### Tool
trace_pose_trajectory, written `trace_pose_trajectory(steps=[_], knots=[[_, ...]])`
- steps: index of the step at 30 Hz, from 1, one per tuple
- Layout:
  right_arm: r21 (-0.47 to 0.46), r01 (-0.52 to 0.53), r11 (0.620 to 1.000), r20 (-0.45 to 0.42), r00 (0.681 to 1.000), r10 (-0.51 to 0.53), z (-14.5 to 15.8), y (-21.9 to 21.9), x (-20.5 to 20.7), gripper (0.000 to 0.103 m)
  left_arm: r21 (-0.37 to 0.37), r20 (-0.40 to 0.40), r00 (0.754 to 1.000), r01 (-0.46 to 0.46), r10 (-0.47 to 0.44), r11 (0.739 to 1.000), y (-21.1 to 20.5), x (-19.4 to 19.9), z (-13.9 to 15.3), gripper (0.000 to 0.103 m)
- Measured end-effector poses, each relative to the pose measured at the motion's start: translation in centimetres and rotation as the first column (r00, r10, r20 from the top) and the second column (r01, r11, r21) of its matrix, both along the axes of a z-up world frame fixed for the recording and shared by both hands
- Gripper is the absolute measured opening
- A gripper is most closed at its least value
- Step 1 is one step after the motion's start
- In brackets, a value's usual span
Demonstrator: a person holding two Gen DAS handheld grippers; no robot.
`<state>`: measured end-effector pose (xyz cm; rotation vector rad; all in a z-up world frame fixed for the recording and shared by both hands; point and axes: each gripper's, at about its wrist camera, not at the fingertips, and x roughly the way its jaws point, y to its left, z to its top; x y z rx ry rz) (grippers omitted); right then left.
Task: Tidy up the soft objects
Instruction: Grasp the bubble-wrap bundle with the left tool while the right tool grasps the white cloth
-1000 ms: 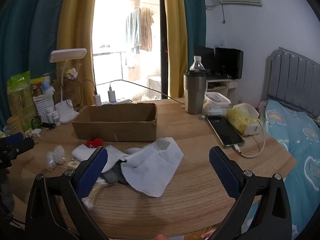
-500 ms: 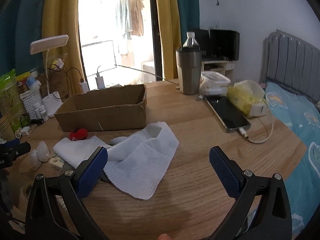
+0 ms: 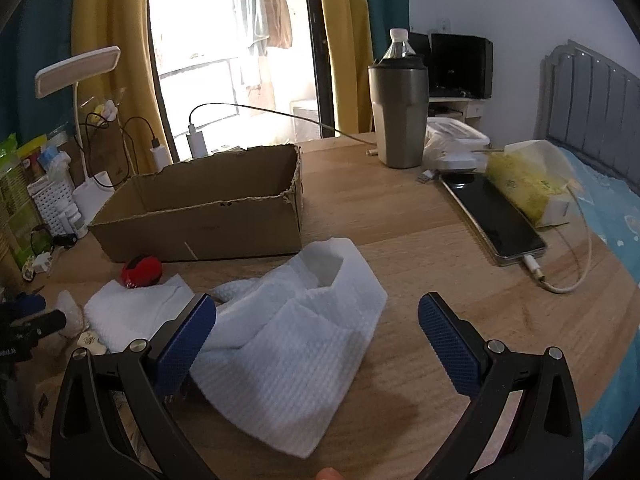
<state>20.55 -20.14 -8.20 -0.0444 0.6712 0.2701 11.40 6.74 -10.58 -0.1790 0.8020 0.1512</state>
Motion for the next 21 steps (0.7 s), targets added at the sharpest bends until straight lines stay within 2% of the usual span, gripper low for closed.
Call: trace_pose_trajectory(steps=[5, 7, 13, 16, 18, 20, 21], knots=[[0.014, -0.003, 1.000, -0.035, 0.999, 0.003, -0.3, 0.4, 1.8, 0.103, -0.012, -0.037, 0.999, -0.005, 0.005, 1.000, 0.1, 0.4, -0.8, 0.085], [0.020, -0.002, 1.000, -0.055, 0.998, 0.003, -0.6, 0.6, 2.4, 0.103, -0.016, -0.056, 0.998, 0.000, -0.001, 1.000, 0.0, 0.6, -1.1, 0.074], [0.018, -0.014, 1.000, -0.112, 0.994, 0.016, -1.3, 1.2, 4.0, 0.103, -0.029, -0.091, 0.996, 0.011, -0.014, 1.000, -0.4, 0.9, -1.7, 0.064], [0.005, -0.019, 1.000, -0.154, 0.988, 0.019, -1.8, 1.6, 4.5, 0.089, -0.032, -0.095, 0.995, 0.021, -0.024, 0.999, -0.4, 0.9, -1.7, 0.060], [-0.006, -0.008, 1.000, -0.181, 0.984, 0.007, -2.1, 1.7, 4.9, 0.075, -0.039, -0.095, 0.995, 0.027, -0.030, 0.999, -0.3, 0.9, -1.7, 0.059], [-0.011, -0.010, 1.000, -0.190, 0.982, 0.008, -2.2, 1.7, 5.0, 0.069, -0.048, -0.094, 0.995, 0.034, -0.038, 0.998, -0.3, 0.9, -1.6, 0.057], [-0.015, -0.018, 1.000, -0.193, 0.981, 0.015, -2.2, 1.8, 5.0, 0.061, -0.052, -0.092, 0.995, 0.039, -0.043, 0.998, -0.3, 0.8, -1.5, 0.057]])
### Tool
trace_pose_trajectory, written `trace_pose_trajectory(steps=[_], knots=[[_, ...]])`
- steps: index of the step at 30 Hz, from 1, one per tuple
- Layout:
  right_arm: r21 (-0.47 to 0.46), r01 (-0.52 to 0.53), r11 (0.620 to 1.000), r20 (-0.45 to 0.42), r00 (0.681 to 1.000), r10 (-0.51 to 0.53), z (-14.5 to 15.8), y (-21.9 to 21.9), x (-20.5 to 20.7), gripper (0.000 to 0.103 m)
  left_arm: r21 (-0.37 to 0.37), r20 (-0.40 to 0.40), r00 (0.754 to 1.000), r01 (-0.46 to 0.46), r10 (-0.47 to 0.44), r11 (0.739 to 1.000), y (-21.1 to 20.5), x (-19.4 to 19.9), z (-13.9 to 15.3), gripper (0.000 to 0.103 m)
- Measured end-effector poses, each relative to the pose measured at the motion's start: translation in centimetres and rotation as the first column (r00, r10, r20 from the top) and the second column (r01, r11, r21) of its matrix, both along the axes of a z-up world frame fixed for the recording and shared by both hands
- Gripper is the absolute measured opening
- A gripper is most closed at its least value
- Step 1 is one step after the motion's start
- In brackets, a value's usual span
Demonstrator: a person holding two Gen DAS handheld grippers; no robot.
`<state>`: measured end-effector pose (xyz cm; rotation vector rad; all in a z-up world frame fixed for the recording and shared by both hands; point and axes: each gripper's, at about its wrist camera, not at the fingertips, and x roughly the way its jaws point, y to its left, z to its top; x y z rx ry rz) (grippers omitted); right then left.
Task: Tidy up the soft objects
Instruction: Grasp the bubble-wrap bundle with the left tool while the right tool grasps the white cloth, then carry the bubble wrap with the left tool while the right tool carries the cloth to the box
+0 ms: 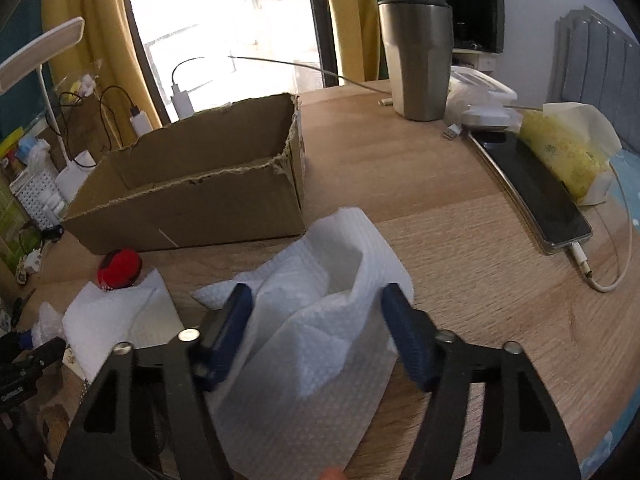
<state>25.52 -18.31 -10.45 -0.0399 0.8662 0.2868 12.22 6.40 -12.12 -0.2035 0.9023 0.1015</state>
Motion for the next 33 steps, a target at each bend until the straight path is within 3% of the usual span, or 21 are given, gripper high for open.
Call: trace_pose_trajectory(steps=[1, 3, 6, 12, 33], knots=[[-0.004, -0.004, 1.000, 0.001, 1.000, 0.004, 0.0, 0.1, 0.0, 0.055, -0.004, 0.004, 1.000, 0.004, -0.004, 1.000, 0.0, 0.0, 0.1, 0.057], [-0.029, -0.007, 1.000, 0.002, 1.000, 0.007, -0.2, 0.3, 0.0, 0.031, -0.011, 0.012, 1.000, 0.009, -0.009, 1.000, -0.1, -0.2, 0.4, 0.056], [-0.021, -0.011, 1.000, 0.007, 1.000, 0.011, -0.2, 0.2, -0.3, 0.016, -0.020, 0.032, 0.999, 0.010, -0.009, 1.000, -0.1, -0.5, 0.9, 0.056], [-0.006, -0.022, 1.000, 0.055, 0.998, 0.022, 1.2, -0.2, -1.5, 0.010, -0.028, 0.079, 0.997, 0.025, -0.022, 0.999, -0.2, -1.0, 2.5, 0.056], [0.063, -0.045, 0.997, 0.253, 0.967, 0.028, 10.0, -1.8, -3.2, 0.010, -0.016, 0.252, 0.964, 0.094, -0.087, 0.995, -1.9, 0.4, 9.6, 0.056]])
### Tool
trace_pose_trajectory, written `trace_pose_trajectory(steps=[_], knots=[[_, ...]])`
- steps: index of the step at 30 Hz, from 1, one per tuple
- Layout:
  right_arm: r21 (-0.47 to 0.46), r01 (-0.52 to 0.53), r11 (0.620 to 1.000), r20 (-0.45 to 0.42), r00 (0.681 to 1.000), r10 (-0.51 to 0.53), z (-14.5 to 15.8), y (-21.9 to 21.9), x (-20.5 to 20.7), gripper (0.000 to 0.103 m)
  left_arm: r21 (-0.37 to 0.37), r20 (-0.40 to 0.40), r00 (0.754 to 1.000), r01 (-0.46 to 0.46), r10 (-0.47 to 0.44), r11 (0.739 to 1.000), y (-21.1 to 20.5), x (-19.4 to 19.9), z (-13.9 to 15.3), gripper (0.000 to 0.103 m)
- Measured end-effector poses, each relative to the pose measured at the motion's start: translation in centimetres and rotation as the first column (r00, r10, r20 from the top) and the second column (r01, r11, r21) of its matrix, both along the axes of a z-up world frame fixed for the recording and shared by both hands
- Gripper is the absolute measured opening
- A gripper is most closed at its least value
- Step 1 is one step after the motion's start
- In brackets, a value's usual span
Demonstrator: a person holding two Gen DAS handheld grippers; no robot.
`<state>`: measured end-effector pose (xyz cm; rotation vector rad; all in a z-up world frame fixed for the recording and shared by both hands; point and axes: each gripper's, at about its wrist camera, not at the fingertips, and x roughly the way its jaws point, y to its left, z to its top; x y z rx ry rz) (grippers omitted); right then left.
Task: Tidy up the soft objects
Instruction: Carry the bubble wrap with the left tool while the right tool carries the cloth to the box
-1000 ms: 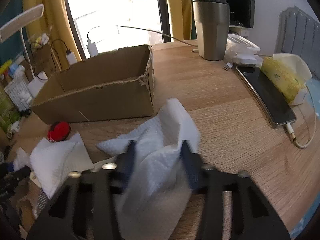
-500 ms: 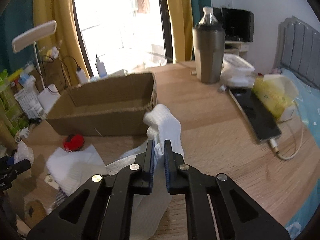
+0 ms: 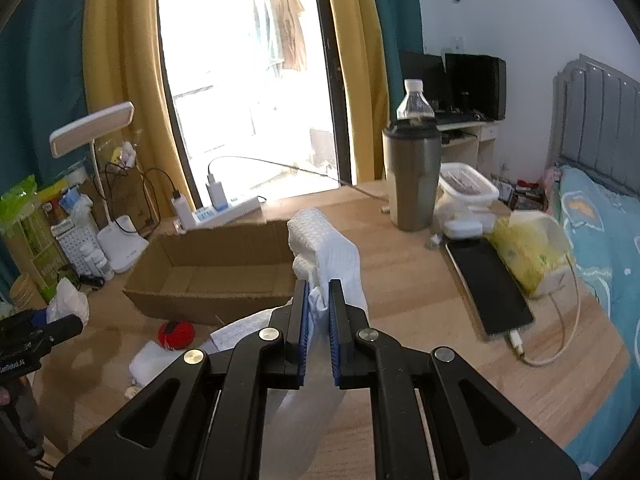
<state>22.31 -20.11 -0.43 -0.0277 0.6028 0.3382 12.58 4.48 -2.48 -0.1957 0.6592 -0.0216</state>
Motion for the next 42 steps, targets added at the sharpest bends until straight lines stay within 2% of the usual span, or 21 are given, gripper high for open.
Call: trace_pose_trajectory(steps=[13, 20, 33, 42], knots=[[-0.040, -0.054, 0.998, 0.044, 0.997, 0.056, 3.1, 2.7, 2.1, 0.010, -0.023, 0.109, 0.993, 0.035, -0.032, 0.999, -0.4, 2.8, 3.0, 0.056], [-0.048, -0.077, 0.996, 0.065, 0.995, 0.080, 4.0, 4.7, 2.7, 0.010, -0.023, 0.134, 0.989, 0.057, -0.053, 0.998, 0.3, 4.7, 3.7, 0.056], [-0.060, -0.107, 0.992, 0.055, 0.992, 0.110, 3.3, 7.1, 5.4, 0.010, -0.047, 0.102, 0.992, 0.075, -0.070, 0.996, 1.6, 10.2, 2.0, 0.056], [-0.041, -0.146, 0.988, 0.001, 0.989, 0.147, 0.8, 8.2, 8.2, 0.010, -0.044, 0.048, 0.997, 0.064, -0.062, 0.997, 2.2, 13.5, -0.1, 0.056]])
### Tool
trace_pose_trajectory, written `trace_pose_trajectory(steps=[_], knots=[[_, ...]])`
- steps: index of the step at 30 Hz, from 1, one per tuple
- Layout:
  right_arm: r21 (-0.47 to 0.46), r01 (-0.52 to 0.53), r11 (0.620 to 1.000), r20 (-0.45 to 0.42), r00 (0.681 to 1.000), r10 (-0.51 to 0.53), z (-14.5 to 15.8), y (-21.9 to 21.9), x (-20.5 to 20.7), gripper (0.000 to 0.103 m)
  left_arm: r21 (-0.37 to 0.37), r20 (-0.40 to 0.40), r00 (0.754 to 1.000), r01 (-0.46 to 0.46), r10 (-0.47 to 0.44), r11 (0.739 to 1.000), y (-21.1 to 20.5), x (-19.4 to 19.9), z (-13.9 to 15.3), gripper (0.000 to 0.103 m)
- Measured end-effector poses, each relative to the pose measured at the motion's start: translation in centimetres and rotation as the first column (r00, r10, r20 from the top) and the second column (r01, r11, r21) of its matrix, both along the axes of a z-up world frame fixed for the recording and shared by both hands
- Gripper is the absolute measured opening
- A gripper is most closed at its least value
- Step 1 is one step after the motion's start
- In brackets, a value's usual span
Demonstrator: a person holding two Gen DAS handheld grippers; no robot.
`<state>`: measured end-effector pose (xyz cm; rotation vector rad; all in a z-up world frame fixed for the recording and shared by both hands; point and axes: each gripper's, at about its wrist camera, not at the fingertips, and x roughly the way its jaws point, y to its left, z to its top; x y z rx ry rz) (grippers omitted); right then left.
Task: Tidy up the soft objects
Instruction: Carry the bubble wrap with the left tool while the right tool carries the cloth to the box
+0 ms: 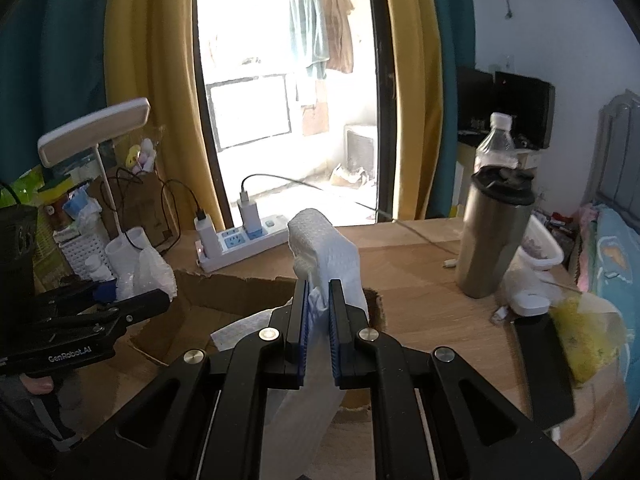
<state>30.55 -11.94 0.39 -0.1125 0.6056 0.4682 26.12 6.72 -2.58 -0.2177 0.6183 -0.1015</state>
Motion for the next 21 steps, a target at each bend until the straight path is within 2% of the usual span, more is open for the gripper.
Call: trace_pose_trajectory(steps=[11, 21], knots=[[0.011, -0.030, 0.999, -0.092, 0.995, 0.031, -3.7, 1.1, 3.7, 0.010, 0.006, -0.087, 0.996, -0.028, 0.029, 1.000, 0.5, 2.2, -3.1, 0.056], [-0.040, -0.047, 0.998, -0.198, 0.979, 0.038, -7.8, 1.9, 5.8, 0.010, 0.012, -0.157, 0.987, -0.013, 0.015, 1.000, 0.3, 3.7, -5.4, 0.056]])
